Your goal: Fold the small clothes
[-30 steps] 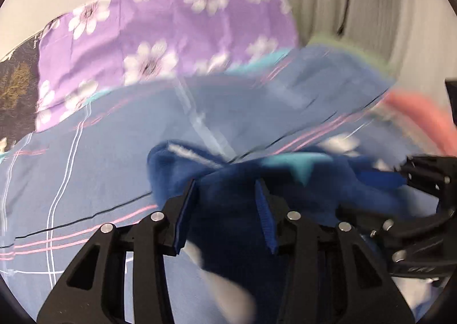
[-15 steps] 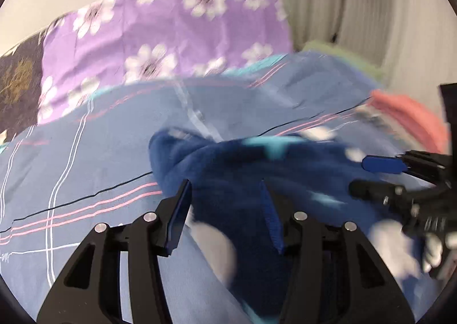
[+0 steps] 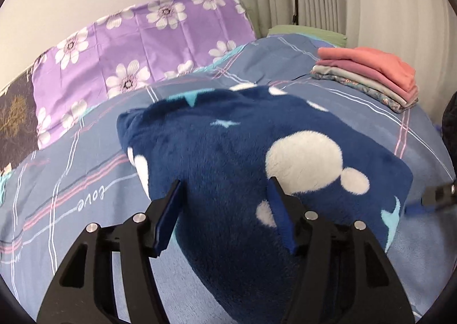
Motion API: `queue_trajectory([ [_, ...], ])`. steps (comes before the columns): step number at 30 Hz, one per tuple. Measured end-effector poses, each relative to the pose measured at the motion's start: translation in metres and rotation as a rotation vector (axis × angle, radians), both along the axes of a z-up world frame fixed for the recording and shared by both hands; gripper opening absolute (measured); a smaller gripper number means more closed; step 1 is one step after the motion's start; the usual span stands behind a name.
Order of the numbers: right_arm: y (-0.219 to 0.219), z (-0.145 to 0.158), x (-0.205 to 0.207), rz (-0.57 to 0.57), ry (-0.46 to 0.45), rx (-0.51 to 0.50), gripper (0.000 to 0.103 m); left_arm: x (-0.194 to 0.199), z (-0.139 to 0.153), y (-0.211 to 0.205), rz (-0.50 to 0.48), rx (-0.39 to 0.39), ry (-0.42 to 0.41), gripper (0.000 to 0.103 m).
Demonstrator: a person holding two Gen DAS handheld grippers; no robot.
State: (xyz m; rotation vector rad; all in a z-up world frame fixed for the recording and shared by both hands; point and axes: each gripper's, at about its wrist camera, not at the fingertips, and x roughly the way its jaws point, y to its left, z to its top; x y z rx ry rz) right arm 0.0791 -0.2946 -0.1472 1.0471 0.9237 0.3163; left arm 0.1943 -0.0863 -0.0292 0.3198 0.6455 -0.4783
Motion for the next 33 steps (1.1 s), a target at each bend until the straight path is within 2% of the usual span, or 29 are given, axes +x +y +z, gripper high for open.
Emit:
queue_trajectory([
  [2, 0.008, 0.005, 0.005, -0.010, -0.003, -0.037, 0.080, 0.002, -0.001, 0.000, 0.005, 0.009, 0.013, 0.061],
  [3, 0.011, 0.007, 0.008, -0.021, 0.000, -0.042, 0.087, 0.003, -0.002, -0.001, 0.005, 0.018, 0.013, 0.061],
  [5, 0.017, 0.008, 0.016, -0.056, 0.012, -0.028, 0.093, 0.002, -0.003, -0.004, 0.008, 0.033, 0.014, 0.061],
  [7, 0.022, 0.005, 0.023, -0.086, 0.042, -0.027, 0.094, 0.001, -0.003, -0.006, 0.016, 0.035, 0.017, 0.061],
  [11, 0.034, 0.007, 0.038, -0.160, 0.056, -0.035, 0.101, 0.002, -0.004, -0.006, 0.016, 0.033, 0.015, 0.061],
  [15, 0.047, 0.006, 0.056, -0.209, 0.063, -0.046, 0.101, 0.003, -0.004, -0.002, 0.016, 0.003, 0.028, 0.061],
  [22, 0.053, 0.004, 0.075, -0.205, -0.008, -0.070, 0.101, 0.008, -0.004, 0.002, 0.015, -0.047, 0.051, 0.062],
  [26, 0.053, 0.004, 0.064, -0.205, -0.055, -0.089, 0.091, 0.009, -0.005, 0.005, 0.012, -0.075, 0.052, 0.065],
  [29, 0.050, 0.002, 0.058, -0.199, -0.081, -0.083, 0.084, 0.012, -0.004, 0.010, 0.028, -0.113, 0.059, 0.075],
  [31, 0.050, 0.001, 0.056, -0.194, -0.092, -0.091, 0.082, 0.022, -0.004, 0.022, 0.084, -0.162, 0.085, 0.100],
  [33, 0.053, 0.002, 0.056, -0.187, -0.107, -0.117, 0.082, 0.035, -0.007, 0.037, 0.103, -0.264, 0.147, 0.101],
])
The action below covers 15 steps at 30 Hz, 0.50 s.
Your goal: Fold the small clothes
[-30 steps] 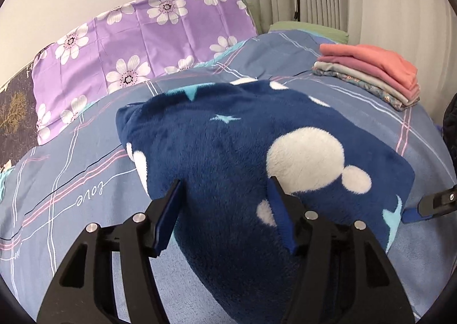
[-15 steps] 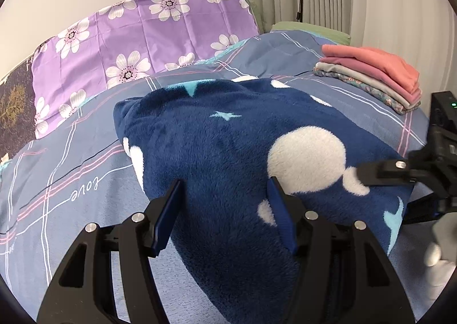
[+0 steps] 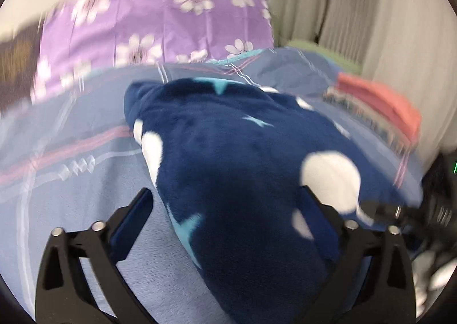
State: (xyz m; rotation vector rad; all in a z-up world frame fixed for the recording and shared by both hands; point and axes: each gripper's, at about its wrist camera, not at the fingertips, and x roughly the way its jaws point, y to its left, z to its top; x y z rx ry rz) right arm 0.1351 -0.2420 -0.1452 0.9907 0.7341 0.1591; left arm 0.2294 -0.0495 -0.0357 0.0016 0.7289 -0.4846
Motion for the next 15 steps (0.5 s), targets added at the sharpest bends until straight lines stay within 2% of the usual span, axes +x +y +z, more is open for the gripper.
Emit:
queue_trajectory([
  [2, 0.001, 0.000, 0.000, 0.002, -0.007, -0.012, 0.083, 0.023, -0.006, 0.018, 0.026, -0.121, 0.069, 0.102],
  [5, 0.002, 0.000, -0.001, 0.006, -0.012, -0.016, 0.083, 0.057, -0.015, 0.028, 0.036, -0.200, 0.123, 0.102],
  [9, 0.005, 0.001, -0.002, 0.009, -0.028, -0.032, 0.085, 0.104, -0.023, 0.027, 0.081, -0.218, 0.175, 0.102],
  [12, 0.006, 0.001, 0.000, 0.010, -0.021, -0.037, 0.086, 0.143, -0.036, 0.029, 0.112, -0.254, 0.252, 0.102],
  [13, 0.007, 0.001, 0.003, 0.010, -0.015, -0.030, 0.087, 0.156, -0.044, 0.030, 0.101, -0.278, 0.298, 0.102],
  [15, 0.006, 0.002, 0.005, 0.009, -0.007, -0.025, 0.089, 0.166, -0.051, 0.028, 0.075, -0.289, 0.324, 0.102],
])
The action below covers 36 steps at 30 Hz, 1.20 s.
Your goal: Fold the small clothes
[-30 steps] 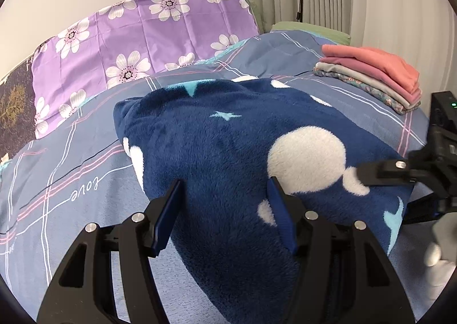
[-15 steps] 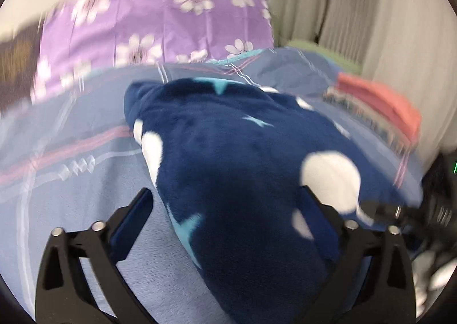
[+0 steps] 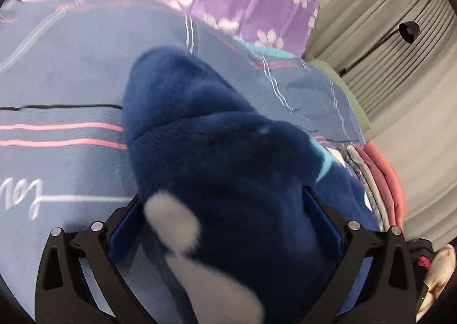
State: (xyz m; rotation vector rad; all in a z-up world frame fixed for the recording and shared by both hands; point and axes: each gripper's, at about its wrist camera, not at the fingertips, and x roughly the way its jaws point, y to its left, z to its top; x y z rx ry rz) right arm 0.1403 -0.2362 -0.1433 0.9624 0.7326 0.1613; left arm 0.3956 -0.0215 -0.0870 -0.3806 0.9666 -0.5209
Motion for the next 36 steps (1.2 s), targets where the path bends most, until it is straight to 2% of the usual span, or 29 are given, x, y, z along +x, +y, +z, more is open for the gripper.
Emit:
queue_trajectory([
  [4, 0.003, 0.002, 0.000, -0.018, -0.006, -0.023, 0.090, 0.001, 0.001, -0.009, -0.080, 0.048, -0.078, 0.094],
  [7, 0.005, 0.002, -0.001, -0.032, -0.021, -0.049, 0.091, 0.001, 0.000, -0.007, -0.121, 0.020, -0.092, 0.083],
  [16, 0.006, 0.004, 0.004, -0.022, -0.073, -0.100, 0.090, -0.007, 0.008, -0.005, -0.129, 0.019, -0.143, 0.064],
  [19, 0.005, 0.005, 0.004, -0.002, -0.081, -0.109, 0.086, -0.011, 0.015, -0.001, -0.116, 0.006, -0.154, 0.056],
  [22, 0.000, 0.009, 0.004, 0.034, -0.081, -0.120, 0.076, -0.023, 0.032, 0.005, -0.108, -0.008, -0.191, 0.051],
  [24, -0.007, 0.021, 0.006, 0.064, -0.092, -0.117, 0.064, -0.034, 0.049, 0.009, -0.110, -0.003, -0.228, 0.049],
  [26, -0.011, 0.041, 0.013, 0.086, -0.131, -0.146, 0.057, -0.044, 0.067, 0.015, -0.101, 0.014, -0.270, 0.049],
  [28, -0.007, 0.073, 0.025, 0.113, -0.207, -0.254, 0.057, -0.052, 0.086, 0.028, -0.073, 0.017, -0.313, 0.049],
  [30, -0.001, 0.096, 0.040, 0.142, -0.268, -0.318, 0.057, -0.057, 0.108, 0.047, -0.019, 0.010, -0.358, 0.049],
  [32, 0.004, 0.119, 0.072, 0.206, -0.306, -0.316, 0.057, -0.056, 0.127, 0.066, 0.036, 0.006, -0.394, 0.049],
  [36, 0.023, 0.151, 0.150, 0.318, -0.342, -0.298, 0.057, -0.040, 0.161, 0.101, 0.161, 0.051, -0.437, 0.049],
])
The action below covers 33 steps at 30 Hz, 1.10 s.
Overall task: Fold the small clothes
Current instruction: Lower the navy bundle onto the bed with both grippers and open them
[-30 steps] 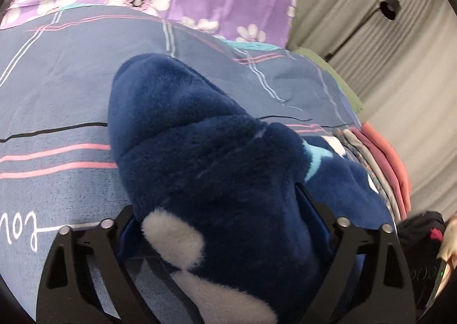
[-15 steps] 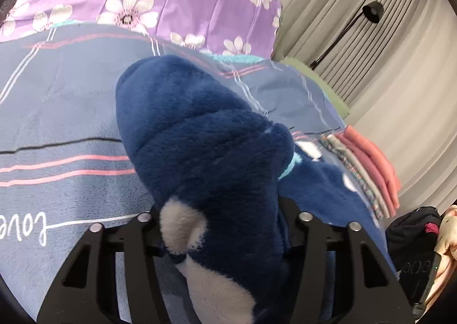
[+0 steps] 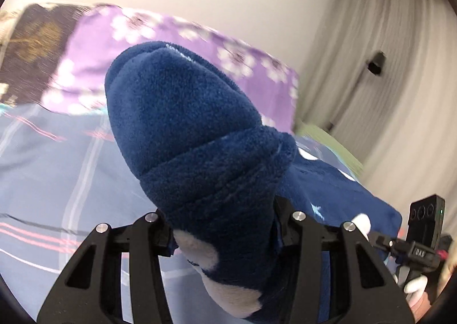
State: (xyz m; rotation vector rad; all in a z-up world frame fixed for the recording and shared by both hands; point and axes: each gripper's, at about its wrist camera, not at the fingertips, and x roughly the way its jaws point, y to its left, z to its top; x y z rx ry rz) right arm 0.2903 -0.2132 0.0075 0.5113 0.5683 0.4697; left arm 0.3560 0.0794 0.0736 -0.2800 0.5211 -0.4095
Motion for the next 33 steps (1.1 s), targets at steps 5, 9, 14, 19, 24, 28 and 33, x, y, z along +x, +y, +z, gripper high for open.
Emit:
queue_trajectory([
  [5, 0.037, 0.028, 0.088, 0.074, -0.030, -0.058, 0.057, 0.044, 0.021, 0.041, 0.143, 0.007, 0.013, 0.049],
  [9, 0.067, 0.032, 0.151, 0.113, -0.041, -0.111, 0.057, 0.083, 0.018, 0.067, 0.237, 0.013, 0.047, 0.049],
  [14, 0.091, 0.009, 0.222, 0.088, -0.018, -0.163, 0.060, 0.127, -0.015, 0.080, 0.299, 0.045, 0.068, 0.051],
  [19, 0.102, -0.061, 0.248, -0.136, 0.067, -0.397, 0.081, 0.159, -0.101, 0.089, 0.400, 0.226, 0.206, 0.068],
  [24, 0.077, -0.114, 0.219, -0.084, 0.159, -0.268, 0.081, 0.138, -0.128, 0.105, 0.414, 0.184, 0.175, 0.079],
  [28, 0.073, -0.110, 0.181, -0.076, 0.159, -0.278, 0.081, 0.111, -0.120, 0.099, 0.388, 0.207, 0.170, 0.081],
  [33, 0.090, -0.093, 0.106, -0.013, 0.080, -0.375, 0.082, 0.037, -0.115, 0.068, 0.279, 0.247, 0.126, 0.088],
])
